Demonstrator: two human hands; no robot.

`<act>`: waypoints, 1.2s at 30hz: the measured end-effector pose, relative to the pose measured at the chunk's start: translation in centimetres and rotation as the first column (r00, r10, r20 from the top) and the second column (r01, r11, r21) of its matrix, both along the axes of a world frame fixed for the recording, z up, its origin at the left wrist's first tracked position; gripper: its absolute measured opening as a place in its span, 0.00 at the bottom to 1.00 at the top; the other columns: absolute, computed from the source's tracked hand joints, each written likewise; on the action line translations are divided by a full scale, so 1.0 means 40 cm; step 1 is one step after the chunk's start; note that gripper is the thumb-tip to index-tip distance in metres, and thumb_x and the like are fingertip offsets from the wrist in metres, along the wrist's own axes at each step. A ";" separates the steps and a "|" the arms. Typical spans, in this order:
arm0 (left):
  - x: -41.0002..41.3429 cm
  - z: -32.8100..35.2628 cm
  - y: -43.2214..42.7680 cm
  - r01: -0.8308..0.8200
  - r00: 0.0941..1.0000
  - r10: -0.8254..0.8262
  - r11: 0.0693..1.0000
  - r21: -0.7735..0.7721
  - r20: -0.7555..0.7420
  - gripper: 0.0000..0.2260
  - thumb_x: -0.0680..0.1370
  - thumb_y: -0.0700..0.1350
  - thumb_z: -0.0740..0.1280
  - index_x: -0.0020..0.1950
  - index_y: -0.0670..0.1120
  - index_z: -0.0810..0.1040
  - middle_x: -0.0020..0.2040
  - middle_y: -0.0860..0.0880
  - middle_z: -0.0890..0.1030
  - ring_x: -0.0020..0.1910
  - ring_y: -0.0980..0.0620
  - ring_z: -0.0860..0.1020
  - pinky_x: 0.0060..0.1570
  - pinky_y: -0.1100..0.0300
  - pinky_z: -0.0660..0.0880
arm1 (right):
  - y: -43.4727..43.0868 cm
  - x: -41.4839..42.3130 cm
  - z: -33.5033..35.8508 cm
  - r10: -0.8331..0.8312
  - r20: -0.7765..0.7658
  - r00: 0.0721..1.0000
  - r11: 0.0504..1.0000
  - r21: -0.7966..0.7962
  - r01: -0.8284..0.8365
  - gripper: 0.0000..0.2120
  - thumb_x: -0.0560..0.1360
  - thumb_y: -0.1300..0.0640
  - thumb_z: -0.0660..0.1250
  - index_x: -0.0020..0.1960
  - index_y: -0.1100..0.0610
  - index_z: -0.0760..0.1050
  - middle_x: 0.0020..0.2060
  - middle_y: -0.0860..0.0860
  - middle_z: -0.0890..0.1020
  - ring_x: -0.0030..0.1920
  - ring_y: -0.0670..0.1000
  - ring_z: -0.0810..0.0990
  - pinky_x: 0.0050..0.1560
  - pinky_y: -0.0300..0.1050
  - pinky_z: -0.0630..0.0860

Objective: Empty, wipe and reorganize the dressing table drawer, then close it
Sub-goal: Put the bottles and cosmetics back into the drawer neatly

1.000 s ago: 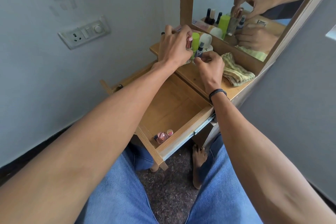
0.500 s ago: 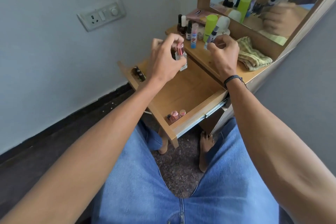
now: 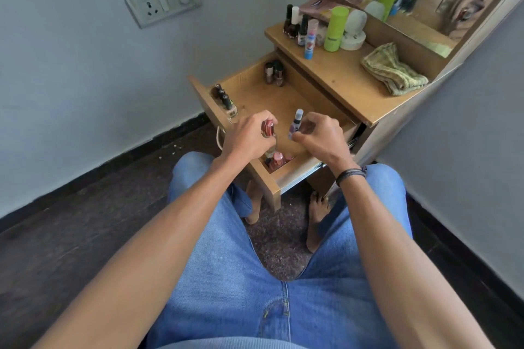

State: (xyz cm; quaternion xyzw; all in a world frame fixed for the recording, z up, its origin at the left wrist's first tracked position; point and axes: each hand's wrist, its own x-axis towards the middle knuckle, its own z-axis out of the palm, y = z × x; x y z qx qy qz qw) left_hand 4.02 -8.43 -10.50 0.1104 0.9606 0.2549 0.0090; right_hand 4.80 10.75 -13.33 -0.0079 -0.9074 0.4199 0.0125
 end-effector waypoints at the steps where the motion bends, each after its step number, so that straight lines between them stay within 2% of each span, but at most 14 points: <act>1: 0.002 -0.002 0.000 0.009 1.000 -0.009 1.000 -0.016 0.001 0.12 0.73 0.45 0.74 0.55 0.54 0.79 0.48 0.53 0.82 0.46 0.50 0.78 0.41 0.55 0.71 | -0.001 0.001 -0.002 0.025 0.016 1.000 0.999 0.037 -0.026 0.08 0.71 0.47 0.74 0.46 0.49 0.81 0.41 0.44 0.84 0.44 0.47 0.83 0.48 0.53 0.81; 3: 0.005 -0.004 0.003 0.025 1.000 -0.026 0.998 -0.050 -0.008 0.11 0.73 0.45 0.74 0.54 0.53 0.79 0.46 0.54 0.79 0.44 0.51 0.75 0.41 0.57 0.67 | -0.004 0.002 -0.005 0.054 0.043 0.998 0.989 0.134 -0.059 0.08 0.71 0.46 0.74 0.46 0.49 0.79 0.41 0.46 0.84 0.43 0.51 0.82 0.45 0.52 0.80; 6: 0.009 -0.002 0.004 0.045 0.999 -0.047 0.993 -0.105 -0.017 0.11 0.73 0.46 0.74 0.53 0.53 0.78 0.44 0.55 0.74 0.42 0.52 0.72 0.40 0.58 0.65 | -0.008 0.003 -0.014 0.084 0.059 0.995 0.956 0.276 -0.097 0.07 0.70 0.46 0.73 0.43 0.48 0.78 0.38 0.47 0.81 0.41 0.54 0.81 0.38 0.46 0.73; 9: 0.015 -0.002 -0.002 0.086 0.996 -0.087 0.983 -0.162 0.006 0.11 0.73 0.46 0.75 0.52 0.53 0.77 0.45 0.54 0.76 0.43 0.49 0.77 0.40 0.57 0.66 | -0.016 -0.003 -0.018 0.090 0.084 0.992 0.948 0.298 -0.111 0.08 0.70 0.45 0.74 0.43 0.47 0.80 0.38 0.47 0.81 0.39 0.51 0.79 0.34 0.42 0.68; 11: 0.015 -0.002 -0.006 0.100 0.995 -0.097 0.978 -0.181 0.023 0.11 0.73 0.46 0.75 0.53 0.54 0.76 0.47 0.54 0.78 0.46 0.47 0.79 0.40 0.56 0.67 | -0.017 -0.014 -0.015 0.103 0.130 0.986 0.939 0.314 -0.140 0.07 0.69 0.45 0.75 0.43 0.46 0.81 0.38 0.47 0.82 0.40 0.51 0.80 0.35 0.42 0.70; 14: 0.009 0.004 -0.007 0.105 0.993 -0.092 0.978 -0.178 0.077 0.14 0.73 0.46 0.76 0.56 0.54 0.78 0.53 0.51 0.82 0.47 0.50 0.77 0.42 0.56 0.67 | -0.011 -0.030 -0.013 0.154 0.191 0.969 0.896 0.386 -0.218 0.06 0.70 0.47 0.77 0.46 0.44 0.82 0.42 0.47 0.84 0.44 0.52 0.81 0.41 0.45 0.76; 18: -0.002 0.015 -0.006 0.126 0.982 -0.098 0.976 -0.178 0.163 0.17 0.72 0.45 0.78 0.58 0.53 0.79 0.57 0.48 0.82 0.54 0.47 0.79 0.46 0.57 0.69 | -0.006 -0.046 -0.013 0.206 0.217 0.954 0.858 0.429 -0.283 0.05 0.70 0.48 0.76 0.46 0.41 0.82 0.40 0.41 0.83 0.44 0.50 0.81 0.39 0.42 0.69; 22: -0.007 0.014 -0.011 0.148 0.977 -0.114 0.971 -0.189 0.182 0.17 0.72 0.47 0.78 0.60 0.53 0.80 0.58 0.48 0.82 0.56 0.46 0.79 0.48 0.57 0.70 | -0.013 -0.053 -0.015 0.241 0.217 0.946 0.821 0.475 -0.318 0.08 0.72 0.48 0.74 0.51 0.40 0.83 0.43 0.42 0.83 0.42 0.51 0.79 0.39 0.43 0.69; 25: -0.005 0.010 -0.013 0.154 0.974 -0.117 0.971 -0.183 0.196 0.16 0.72 0.48 0.78 0.59 0.54 0.81 0.56 0.47 0.83 0.56 0.46 0.79 0.47 0.56 0.70 | -0.019 -0.057 -0.019 0.257 0.224 0.940 0.800 0.497 -0.337 0.11 0.73 0.51 0.70 0.52 0.35 0.82 0.46 0.41 0.84 0.42 0.51 0.79 0.39 0.43 0.71; 28: -0.005 0.012 -0.011 0.157 0.973 -0.120 0.971 -0.179 0.198 0.14 0.72 0.48 0.77 0.57 0.55 0.83 0.54 0.48 0.83 0.54 0.46 0.79 0.46 0.56 0.69 | -0.019 -0.060 -0.021 0.278 0.244 0.929 0.782 0.505 -0.366 0.13 0.74 0.53 0.68 0.51 0.35 0.82 0.45 0.40 0.84 0.42 0.50 0.80 0.37 0.43 0.72; 33: -0.003 0.017 -0.001 0.159 0.969 -0.124 0.974 -0.161 0.212 0.10 0.74 0.43 0.73 0.53 0.55 0.84 0.41 0.55 0.82 0.47 0.48 0.81 0.49 0.52 0.78 | -0.022 -0.066 -0.023 0.280 0.269 0.921 0.769 0.512 -0.383 0.13 0.73 0.54 0.67 0.51 0.37 0.82 0.44 0.42 0.84 0.42 0.51 0.80 0.37 0.43 0.71; 36: -0.002 0.015 0.003 0.171 0.967 -0.136 0.974 -0.151 0.217 0.08 0.75 0.44 0.74 0.51 0.55 0.84 0.39 0.56 0.81 0.47 0.48 0.81 0.50 0.51 0.78 | -0.020 -0.070 -0.022 0.270 0.283 0.920 0.768 0.513 -0.383 0.13 0.73 0.53 0.68 0.51 0.36 0.82 0.42 0.42 0.83 0.41 0.50 0.79 0.37 0.43 0.70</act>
